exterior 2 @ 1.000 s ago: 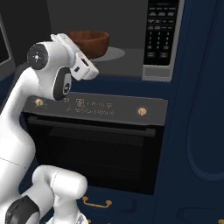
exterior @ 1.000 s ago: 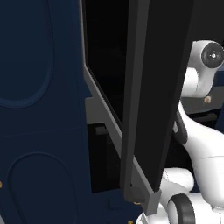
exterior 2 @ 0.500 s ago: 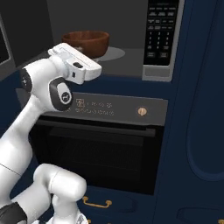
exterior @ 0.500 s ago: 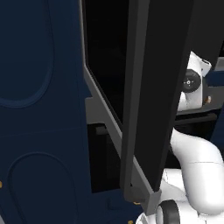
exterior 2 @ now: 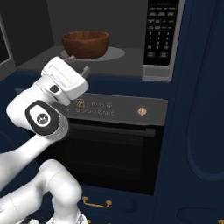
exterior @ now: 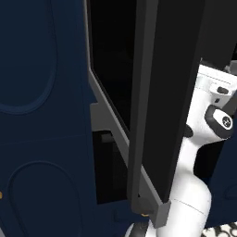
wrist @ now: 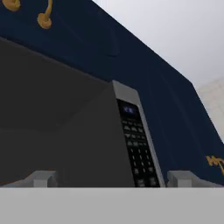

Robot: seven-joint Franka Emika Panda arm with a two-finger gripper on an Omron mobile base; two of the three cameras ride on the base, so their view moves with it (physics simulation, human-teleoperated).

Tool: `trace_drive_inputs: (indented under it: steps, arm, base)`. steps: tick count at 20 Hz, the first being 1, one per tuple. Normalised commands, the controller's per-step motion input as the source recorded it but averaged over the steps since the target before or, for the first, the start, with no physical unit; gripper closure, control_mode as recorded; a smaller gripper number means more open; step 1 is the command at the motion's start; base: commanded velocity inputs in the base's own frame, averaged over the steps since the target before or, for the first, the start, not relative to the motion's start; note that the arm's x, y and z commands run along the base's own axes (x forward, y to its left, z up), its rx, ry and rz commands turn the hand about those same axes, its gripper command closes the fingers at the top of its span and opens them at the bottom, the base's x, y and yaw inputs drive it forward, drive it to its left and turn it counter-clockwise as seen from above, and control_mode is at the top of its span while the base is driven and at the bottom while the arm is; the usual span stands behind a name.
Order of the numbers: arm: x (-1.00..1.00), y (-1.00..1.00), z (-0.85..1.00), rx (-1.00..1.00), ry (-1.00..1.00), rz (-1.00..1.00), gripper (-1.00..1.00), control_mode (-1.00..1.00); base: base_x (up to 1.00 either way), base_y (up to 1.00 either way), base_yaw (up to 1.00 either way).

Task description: Pick the lemon from the sink and place it in the bowl. Then pick the bowl and place it in the microwave. Then close the microwave door and press the start button.

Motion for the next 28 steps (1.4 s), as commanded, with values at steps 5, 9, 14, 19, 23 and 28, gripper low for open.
trace_drive_inputs:
  steps: [5,9,14,19,23,28]
  arm:
    - [-0.65,0.30,-0.01,0.00,0.00,-0.12,-1.00,-1.00]
    - [-0.58,0.64,-0.01,0.00,0.01,-0.11,-1.00,-1.00]
    - [-0.63,0.97,0.00,0.00,0.05,-0.09,-1.00,-1.00]
    - [-0.75,1.00,0.00,0.00,0.01,-0.03,-1.00,-1.00]
    - [-0.80,1.00,-0.07,0.00,0.00,-0.01,-1.00,-1.00]
    - [-0.40,1.00,-0.49,-0.01,0.00,-0.13,-1.00,-1.00]
  base:
    - [0.00,0.00,0.00]
    - [0.00,0.00,0.00]
    - [0.00,0.00,0.00]
    - [0.00,0.00,0.00]
    - [0.00,0.00,0.00]
    - [0.00,0.00,0.00]
